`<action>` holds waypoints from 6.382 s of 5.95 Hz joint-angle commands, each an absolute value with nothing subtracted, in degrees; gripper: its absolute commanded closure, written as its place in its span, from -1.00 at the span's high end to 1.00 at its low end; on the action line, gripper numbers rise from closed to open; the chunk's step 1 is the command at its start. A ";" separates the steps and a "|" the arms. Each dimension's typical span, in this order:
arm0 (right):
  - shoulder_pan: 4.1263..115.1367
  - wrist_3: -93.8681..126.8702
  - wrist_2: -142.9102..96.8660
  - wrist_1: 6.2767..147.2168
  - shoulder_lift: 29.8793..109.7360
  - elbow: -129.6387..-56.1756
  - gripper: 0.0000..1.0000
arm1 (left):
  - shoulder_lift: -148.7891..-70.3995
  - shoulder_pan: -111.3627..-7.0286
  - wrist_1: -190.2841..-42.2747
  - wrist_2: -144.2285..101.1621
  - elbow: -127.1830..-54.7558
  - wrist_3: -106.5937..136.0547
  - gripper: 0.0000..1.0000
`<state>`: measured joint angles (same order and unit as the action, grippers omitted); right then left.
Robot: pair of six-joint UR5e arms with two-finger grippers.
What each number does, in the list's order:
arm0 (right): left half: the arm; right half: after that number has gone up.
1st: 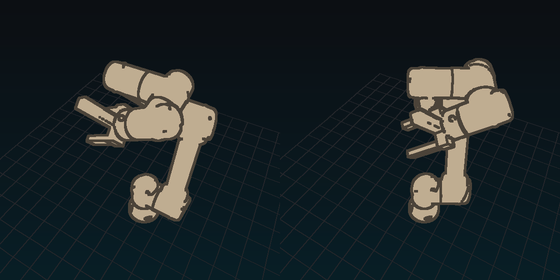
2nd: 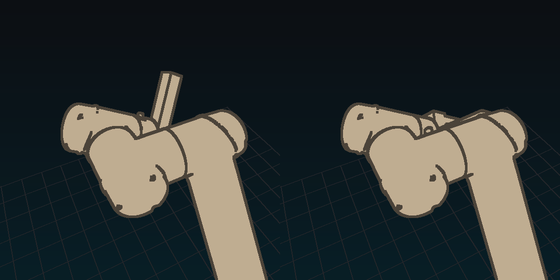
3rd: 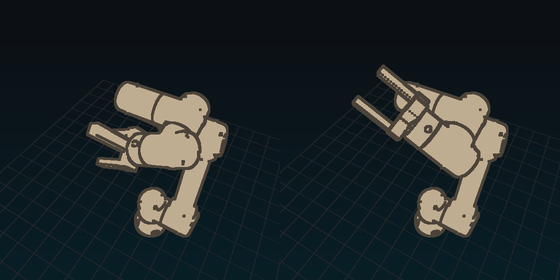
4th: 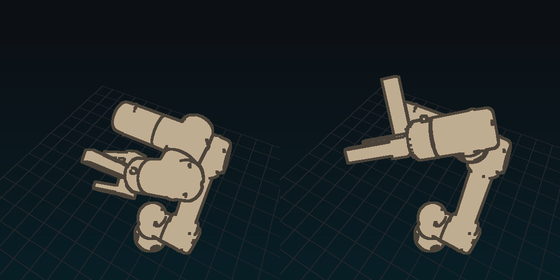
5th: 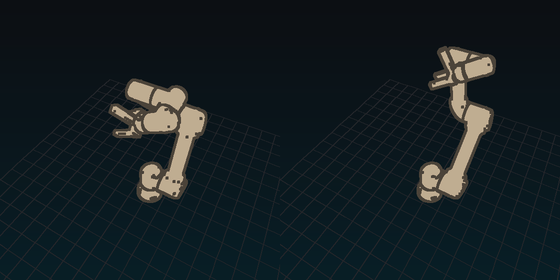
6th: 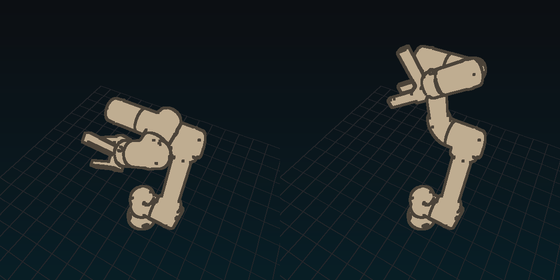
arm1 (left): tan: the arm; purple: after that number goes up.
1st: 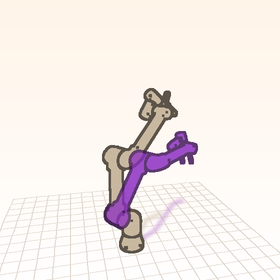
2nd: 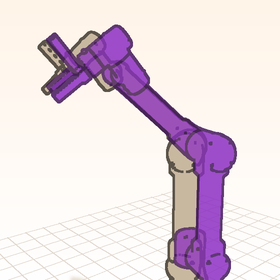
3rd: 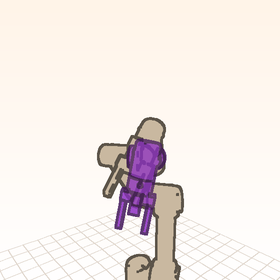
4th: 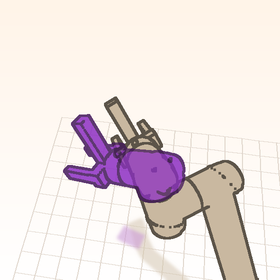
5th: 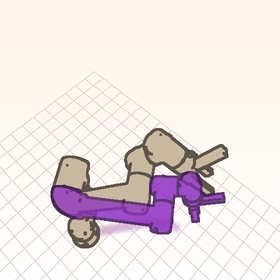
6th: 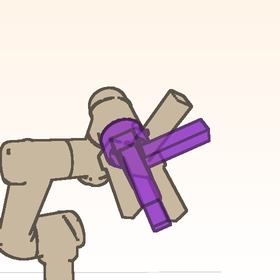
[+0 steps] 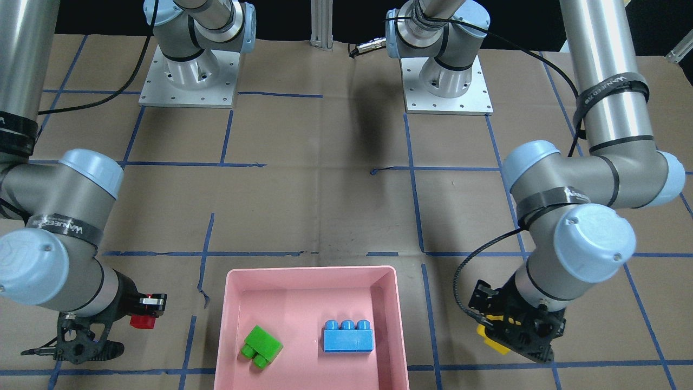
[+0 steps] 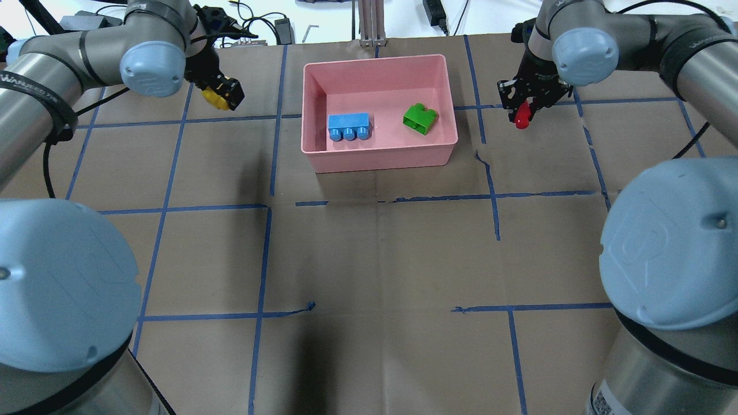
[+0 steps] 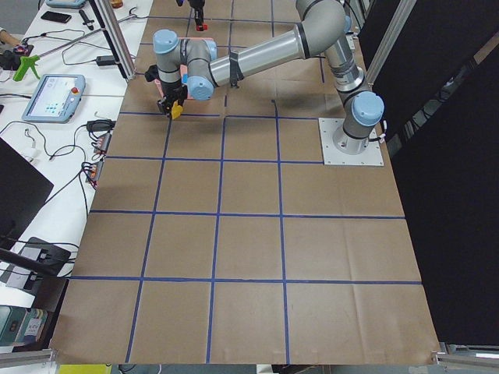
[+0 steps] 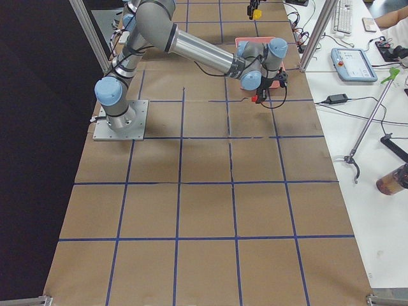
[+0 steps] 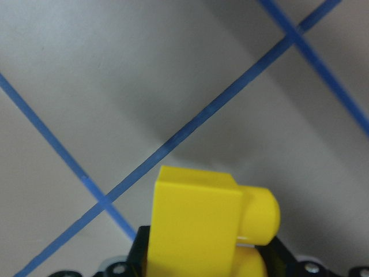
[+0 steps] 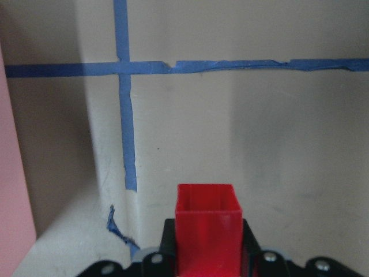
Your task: Put all blocks into box
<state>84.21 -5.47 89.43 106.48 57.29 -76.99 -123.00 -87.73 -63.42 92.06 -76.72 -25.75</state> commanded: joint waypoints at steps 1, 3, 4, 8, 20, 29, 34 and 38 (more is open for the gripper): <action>84.29 -5.71 89.47 97.08 64.65 -76.20 -0.55 | -123.39 -95.15 -62.93 91.15 -75.16 -2.04 -0.65; 84.64 -4.75 89.82 93.08 68.89 -76.90 -0.55 | -126.45 -100.61 -62.06 88.97 -73.66 3.40 -0.59; 84.73 -4.75 89.82 92.64 69.78 -77.25 -0.55 | -127.00 -101.50 -61.96 89.38 -73.83 3.51 -0.27; 84.90 -3.88 89.82 91.58 70.75 -77.26 -0.55 | -114.75 -100.99 -75.96 89.74 -74.62 2.64 0.98; 102.48 21.45 89.30 106.42 55.88 -67.71 0.99 | -91.67 -92.55 -90.35 90.97 -85.87 3.43 0.98; 98.56 16.21 89.74 94.99 62.63 -68.29 0.99 | -91.32 -92.46 -90.35 91.05 -85.87 3.52 0.98; 88.24 2.00 89.83 86.58 87.85 -85.60 0.99 | -91.49 -92.55 -90.35 90.97 -86.04 3.69 0.98; 92.47 7.26 89.91 85.95 86.66 -86.13 0.99 | -91.23 -92.37 -90.35 90.97 -86.04 3.78 0.98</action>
<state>92.84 10.42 89.69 85.49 87.12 -86.12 -91.24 -92.38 -90.35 90.97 -86.04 3.77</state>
